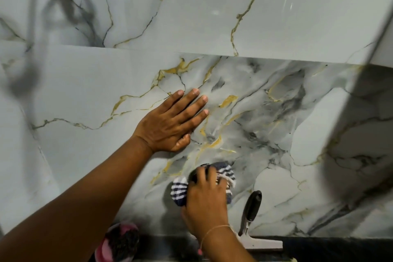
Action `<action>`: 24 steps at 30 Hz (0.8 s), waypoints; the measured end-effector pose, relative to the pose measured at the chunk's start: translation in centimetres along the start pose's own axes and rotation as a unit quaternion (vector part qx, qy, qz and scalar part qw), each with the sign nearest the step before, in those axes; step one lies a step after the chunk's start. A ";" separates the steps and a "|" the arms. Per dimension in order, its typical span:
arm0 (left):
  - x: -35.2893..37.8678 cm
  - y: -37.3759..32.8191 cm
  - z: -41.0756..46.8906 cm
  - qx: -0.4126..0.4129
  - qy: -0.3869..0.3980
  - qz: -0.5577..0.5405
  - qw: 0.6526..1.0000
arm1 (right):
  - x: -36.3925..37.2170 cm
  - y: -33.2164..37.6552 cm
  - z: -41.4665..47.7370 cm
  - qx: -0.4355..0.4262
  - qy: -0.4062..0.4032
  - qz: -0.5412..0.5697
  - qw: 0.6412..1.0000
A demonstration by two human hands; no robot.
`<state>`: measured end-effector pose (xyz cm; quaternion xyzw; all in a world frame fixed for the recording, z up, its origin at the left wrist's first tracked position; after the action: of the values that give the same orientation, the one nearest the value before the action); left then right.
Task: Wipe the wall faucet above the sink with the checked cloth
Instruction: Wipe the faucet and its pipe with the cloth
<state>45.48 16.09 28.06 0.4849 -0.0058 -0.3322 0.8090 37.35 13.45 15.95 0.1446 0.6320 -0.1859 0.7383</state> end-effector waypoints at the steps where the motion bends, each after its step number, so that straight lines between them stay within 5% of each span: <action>1: 0.0 0.1 0.0 0.001 0.000 0.002 1.000 | 0.1 0.4 0.3 -0.028 0.003 -0.049 0.998; 3: 0.0 0.1 0.1 0.001 0.001 0.004 1.000 | 0.1 0.4 0.1 -0.054 -0.006 -0.078 0.995; 6: -0.2 -0.2 0.1 -0.003 -0.001 0.003 1.000 | 0.9 -1.7 -2.0 0.014 0.008 0.126 0.992; 9: -0.1 -0.2 0.2 -0.004 -0.003 -0.007 1.000 | 3.6 -5.0 -4.2 0.149 0.055 0.394 0.905; 10: -0.1 0.0 0.3 -0.002 -0.003 -0.007 1.000 | 4.6 -6.5 -4.0 0.220 0.087 0.494 0.837; 13: -0.3 0.1 0.2 0.000 -0.010 -0.009 1.000 | 8.0 -5.9 -2.0 0.246 0.286 0.787 0.488; 15: -0.4 0.1 0.2 -0.003 -0.010 -0.012 1.000 | 8.2 -5.2 -1.0 0.220 0.318 0.840 0.381; 16: -0.5 0.2 0.1 -0.001 -0.012 -0.008 1.000 | 8.8 -5.0 -1.1 0.211 0.334 0.843 0.366; 20: -0.4 -0.1 0.2 -0.006 -0.022 -0.003 1.000 | 12.1 -5.0 -3.8 0.168 0.381 0.806 0.421; 22: -0.4 -0.1 0.3 -0.006 -0.012 -0.006 1.000 | 11.4 -5.3 -3.0 0.154 0.368 0.845 0.356; 24: -0.4 0.2 0.4 -0.002 -0.008 0.001 1.000 | 9.4 -5.0 -1.3 0.178 0.308 0.861 0.364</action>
<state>45.12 16.06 28.53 0.4802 -0.0118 -0.3353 0.8104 35.14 8.78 6.56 0.7855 0.2999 0.4998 0.2079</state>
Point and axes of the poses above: each hand's wrist, its own z-axis towards the middle knuckle, its own x-axis out of the palm, y = z × x, the point moved 8 cm from there along z, towards the middle knuckle, and after that the axes turned 7 degrees about x, right-handed, at the moved point
